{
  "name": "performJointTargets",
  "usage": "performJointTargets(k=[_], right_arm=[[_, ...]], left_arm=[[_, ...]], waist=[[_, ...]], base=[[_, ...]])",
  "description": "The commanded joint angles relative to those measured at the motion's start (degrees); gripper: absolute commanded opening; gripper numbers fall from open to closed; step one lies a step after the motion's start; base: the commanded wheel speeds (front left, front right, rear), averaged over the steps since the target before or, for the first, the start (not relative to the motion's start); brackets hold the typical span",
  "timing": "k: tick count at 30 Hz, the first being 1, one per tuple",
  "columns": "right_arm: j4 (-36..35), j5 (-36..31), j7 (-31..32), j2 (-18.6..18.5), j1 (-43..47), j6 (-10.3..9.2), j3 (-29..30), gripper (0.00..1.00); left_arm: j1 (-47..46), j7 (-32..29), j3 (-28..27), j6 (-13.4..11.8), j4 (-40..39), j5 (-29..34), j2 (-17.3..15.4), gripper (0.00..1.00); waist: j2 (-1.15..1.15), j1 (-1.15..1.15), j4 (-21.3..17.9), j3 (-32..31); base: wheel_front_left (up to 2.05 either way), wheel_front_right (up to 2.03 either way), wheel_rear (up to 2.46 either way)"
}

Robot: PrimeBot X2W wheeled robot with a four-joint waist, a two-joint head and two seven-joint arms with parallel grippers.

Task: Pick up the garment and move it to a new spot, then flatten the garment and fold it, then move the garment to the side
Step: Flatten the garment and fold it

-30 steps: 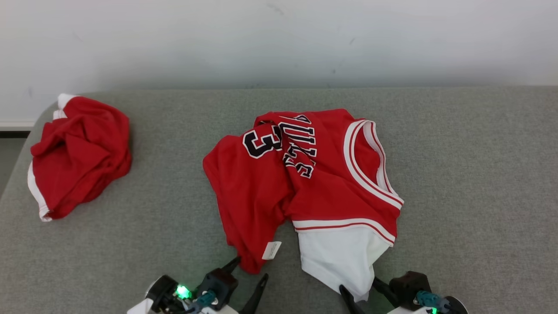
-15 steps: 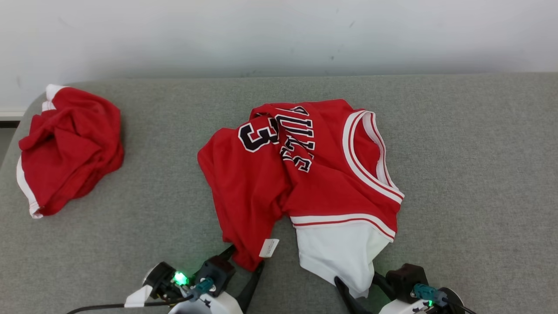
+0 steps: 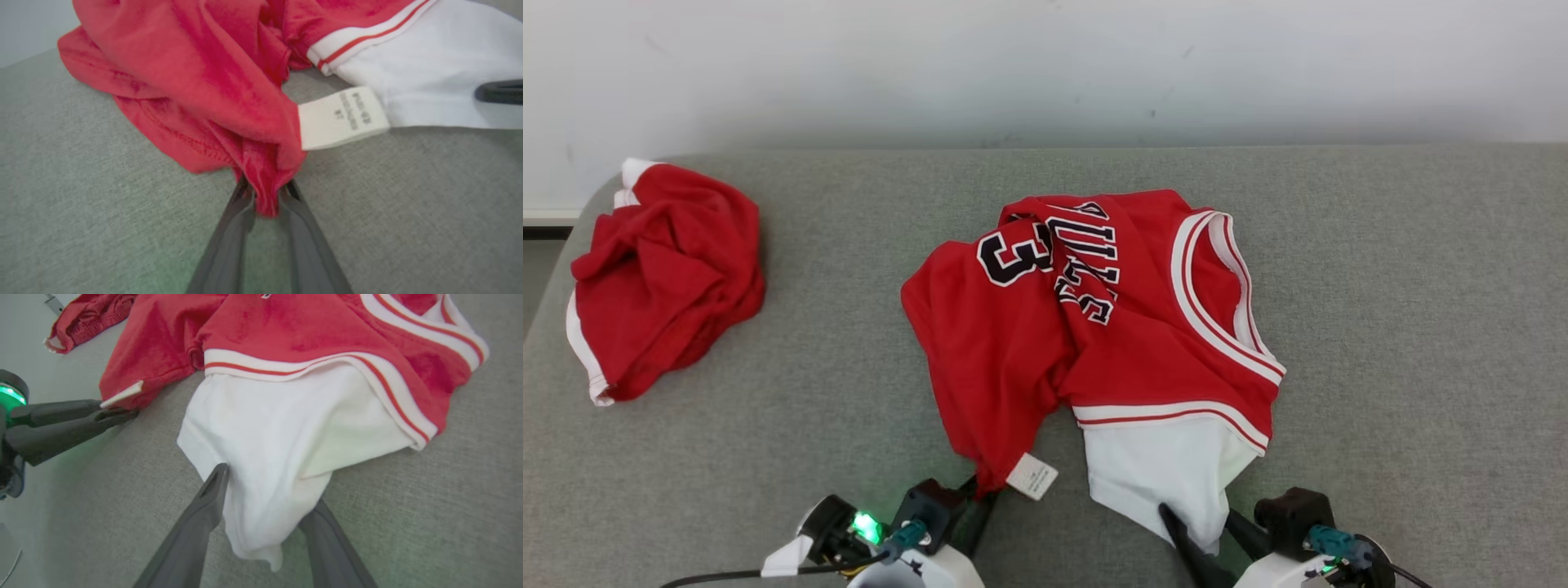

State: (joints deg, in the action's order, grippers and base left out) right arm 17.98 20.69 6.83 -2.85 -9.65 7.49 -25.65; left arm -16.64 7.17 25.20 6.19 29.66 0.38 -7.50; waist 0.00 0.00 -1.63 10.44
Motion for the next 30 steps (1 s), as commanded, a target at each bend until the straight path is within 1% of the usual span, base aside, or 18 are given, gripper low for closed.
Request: performJointTargets(k=[1, 2, 6, 9, 11, 14, 17, 23, 27, 30], right_arm=[[0.37, 0.31, -0.63, -0.11, -0.98, -0.01, 0.49, 0.04], [0.79, 0.48, -1.06, -0.12, -1.04, 0.00, 0.91, 0.00], [1.91, 2.69, -2.72, -0.11, -1.34, 0.00, 1.37, 0.00], [0.99, 6.59, -3.96, -0.11, -1.47, 0.00, 1.91, 0.00], [-1.03, 10.28, -4.39, -0.11, -1.27, 0.00, 2.64, 0.00], [-6.55, 16.10, -3.50, -0.11, -0.50, 0.00, 4.72, 0.00], [-14.53, 21.74, -1.21, -0.84, 0.67, 0.00, 8.91, 0.00], [-32.52, 30.13, 6.67, -3.91, 2.39, 0.01, 19.12, 0.00], [-43.61, 34.04, 12.76, -3.71, 1.99, 0.01, 26.63, 0.00], [-50.36, 36.48, 17.56, -2.91, -0.16, 0.01, 32.24, 0.00]], left_arm=[[-0.59, 0.25, 0.11, 0.11, 0.51, -0.35, 0.04, 0.00], [-0.81, 0.27, 0.20, 0.16, 0.67, -0.50, 0.09, 0.00], [-1.56, 0.43, 0.41, 0.27, 1.46, -1.46, 0.20, 0.00], [-1.40, 0.30, -0.61, 0.44, 1.24, -3.36, -0.39, 0.00], [-0.50, -0.26, -1.72, 0.59, -0.06, -4.93, -0.85, 0.00], [1.49, -2.29, -3.51, 0.76, -4.31, -8.65, -2.48, 0.00], [3.55, -6.47, -4.79, 1.11, -12.05, -12.57, -5.13, 0.00], [6.72, -19.07, -7.19, 1.26, -34.40, -22.74, -10.95, 0.00], [4.95, -27.57, -9.64, 1.28, -49.08, -28.39, -14.63, 0.00], [2.68, -33.86, -11.74, 1.02, -56.84, -32.92, -16.73, 0.00]], waist=[[0.00, 0.00, 0.06, -0.04], [0.00, 0.00, 0.16, -0.12], [0.00, 0.00, 0.39, -0.75], [0.00, 0.00, 0.20, -1.69], [0.00, 0.00, -0.04, -2.58], [0.00, 0.00, -0.46, -4.24], [0.00, 0.00, -0.63, -6.16], [0.00, 0.00, -0.18, -9.77], [0.00, 0.00, 0.21, -11.04], [0.00, 0.00, 0.20, -11.30]], base=[[0.00, 0.00, 0.00], [0.00, 0.00, 0.00], [0.00, 0.00, 0.00], [0.00, 0.00, 0.00], [0.00, 0.00, 0.00], [0.00, 0.00, 0.00], [0.00, 0.00, 0.00], [0.00, 0.00, 0.00], [0.00, 0.00, 0.00], [0.00, 0.00, 0.00]])
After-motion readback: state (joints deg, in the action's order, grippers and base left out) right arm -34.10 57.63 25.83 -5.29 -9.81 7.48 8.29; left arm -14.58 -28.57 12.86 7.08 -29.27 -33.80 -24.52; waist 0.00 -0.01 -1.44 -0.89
